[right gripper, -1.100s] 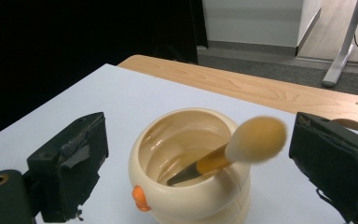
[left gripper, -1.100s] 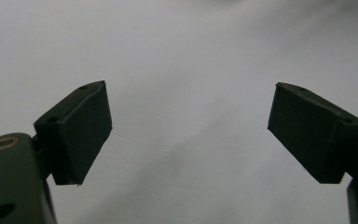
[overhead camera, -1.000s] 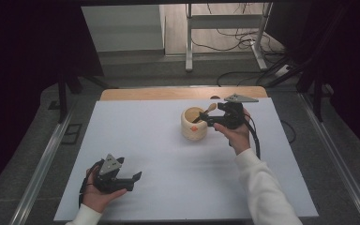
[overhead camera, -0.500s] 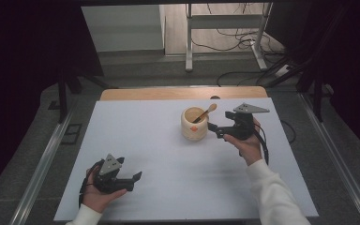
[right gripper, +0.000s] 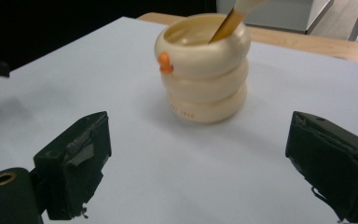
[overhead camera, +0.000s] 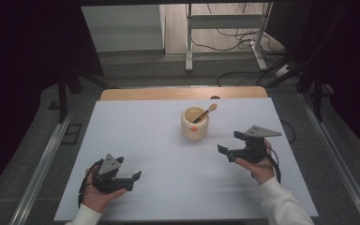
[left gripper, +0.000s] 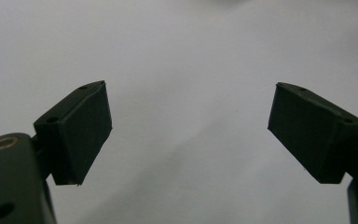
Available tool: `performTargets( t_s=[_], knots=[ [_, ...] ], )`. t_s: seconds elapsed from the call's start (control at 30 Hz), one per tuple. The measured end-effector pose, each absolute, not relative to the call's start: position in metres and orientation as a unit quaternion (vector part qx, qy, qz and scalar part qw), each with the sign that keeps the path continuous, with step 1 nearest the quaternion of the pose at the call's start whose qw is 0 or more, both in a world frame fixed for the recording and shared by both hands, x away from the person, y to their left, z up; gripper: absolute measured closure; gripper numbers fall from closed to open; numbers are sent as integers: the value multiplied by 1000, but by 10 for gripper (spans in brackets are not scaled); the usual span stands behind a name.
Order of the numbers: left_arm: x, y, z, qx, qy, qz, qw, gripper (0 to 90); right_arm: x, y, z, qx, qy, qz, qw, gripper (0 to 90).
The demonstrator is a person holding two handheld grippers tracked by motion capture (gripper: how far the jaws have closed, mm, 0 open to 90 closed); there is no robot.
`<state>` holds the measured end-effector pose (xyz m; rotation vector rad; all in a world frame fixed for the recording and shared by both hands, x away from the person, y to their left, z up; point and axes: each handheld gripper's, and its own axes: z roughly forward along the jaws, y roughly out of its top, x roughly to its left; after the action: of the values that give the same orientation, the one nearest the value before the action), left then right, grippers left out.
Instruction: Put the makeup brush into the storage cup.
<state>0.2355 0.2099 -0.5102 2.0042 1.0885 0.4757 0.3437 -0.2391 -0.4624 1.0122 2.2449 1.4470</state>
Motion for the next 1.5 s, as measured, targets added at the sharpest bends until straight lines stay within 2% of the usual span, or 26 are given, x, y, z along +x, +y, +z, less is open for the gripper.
performTargets(
  t_s=[0.53, 1.5],
  knots=[
    [235, 209, -511, 790, 430, 185, 396, 137, 289, -274, -494, 358, 797, 457, 170, 86],
    [237, 208, -515, 793, 431, 183, 390, 135, 288, -276, -503, 350, 805, 446, 176, 89]
  ],
)
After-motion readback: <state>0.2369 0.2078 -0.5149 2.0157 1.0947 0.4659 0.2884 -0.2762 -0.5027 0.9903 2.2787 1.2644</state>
